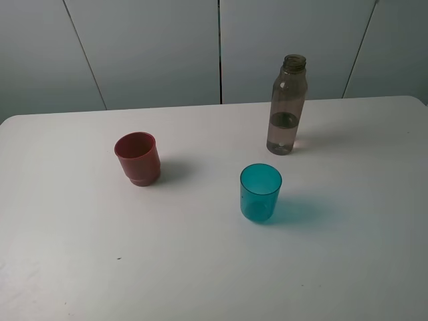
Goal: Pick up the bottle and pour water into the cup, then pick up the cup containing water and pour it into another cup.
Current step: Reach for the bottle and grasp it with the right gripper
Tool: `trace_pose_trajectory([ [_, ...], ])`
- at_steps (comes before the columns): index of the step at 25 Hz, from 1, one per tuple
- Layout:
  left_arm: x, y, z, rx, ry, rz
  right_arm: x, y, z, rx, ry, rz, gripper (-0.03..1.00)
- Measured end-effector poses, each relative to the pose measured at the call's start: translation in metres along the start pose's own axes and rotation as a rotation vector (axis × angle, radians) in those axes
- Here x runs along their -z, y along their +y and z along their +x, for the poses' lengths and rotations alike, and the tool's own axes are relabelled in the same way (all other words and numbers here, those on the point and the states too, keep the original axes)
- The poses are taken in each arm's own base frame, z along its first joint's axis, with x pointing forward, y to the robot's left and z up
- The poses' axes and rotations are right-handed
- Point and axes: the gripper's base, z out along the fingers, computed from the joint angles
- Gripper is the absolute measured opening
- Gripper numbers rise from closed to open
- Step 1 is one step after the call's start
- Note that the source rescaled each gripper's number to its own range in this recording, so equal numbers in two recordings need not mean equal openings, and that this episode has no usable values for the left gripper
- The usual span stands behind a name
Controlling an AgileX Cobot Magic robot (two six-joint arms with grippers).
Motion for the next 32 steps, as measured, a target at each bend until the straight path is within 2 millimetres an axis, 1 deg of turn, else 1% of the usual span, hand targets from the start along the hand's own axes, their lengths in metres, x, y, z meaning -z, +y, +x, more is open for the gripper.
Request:
trace_pose_trajectory([
  [32,0.0,0.0,0.0,0.0,0.0,0.0,0.0,0.0,0.0,0.0,0.0,0.0,0.97],
])
